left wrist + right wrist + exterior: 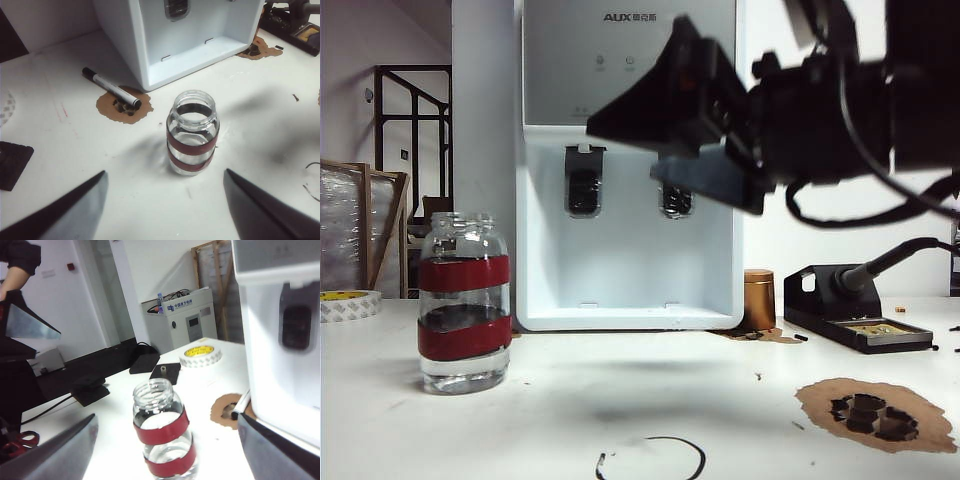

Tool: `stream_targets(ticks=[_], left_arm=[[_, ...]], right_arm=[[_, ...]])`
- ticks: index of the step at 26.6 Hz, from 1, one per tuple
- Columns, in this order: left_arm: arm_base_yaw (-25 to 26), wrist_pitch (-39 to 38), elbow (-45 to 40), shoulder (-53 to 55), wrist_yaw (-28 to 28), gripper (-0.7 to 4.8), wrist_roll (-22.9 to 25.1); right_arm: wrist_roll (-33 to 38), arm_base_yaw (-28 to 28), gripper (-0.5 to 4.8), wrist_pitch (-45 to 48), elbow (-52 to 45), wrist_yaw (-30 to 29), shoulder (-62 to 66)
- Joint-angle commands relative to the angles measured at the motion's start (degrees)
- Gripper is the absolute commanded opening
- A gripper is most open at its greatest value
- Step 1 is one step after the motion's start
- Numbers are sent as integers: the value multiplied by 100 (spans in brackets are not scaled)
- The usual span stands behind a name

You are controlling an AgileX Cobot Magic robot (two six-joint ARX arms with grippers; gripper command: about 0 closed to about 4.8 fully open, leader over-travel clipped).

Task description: Pick up the water bottle with two loops of red belts, then reach the front water dispenser and gently press the gray-black baffle horizontally to get a little water.

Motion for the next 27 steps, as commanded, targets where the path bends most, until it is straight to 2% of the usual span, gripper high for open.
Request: stream_targets(ticks=[1,7,11,17,27], left_arm=[[9,50,24,11,4,374,35],[9,70,24,11,-13,374,94],[9,142,24,11,-11,374,96],[4,216,31,11,9,374,96],[4,337,31,11,11,374,116]], right_arm=[[94,168,479,562,13,-11,409],[-573,616,479,723,72,125,1185],[-905,645,479,874,407,133,1847],[-914,675,479,944,1008,133,2653],[-710,673,479,920,1727,282,3158]])
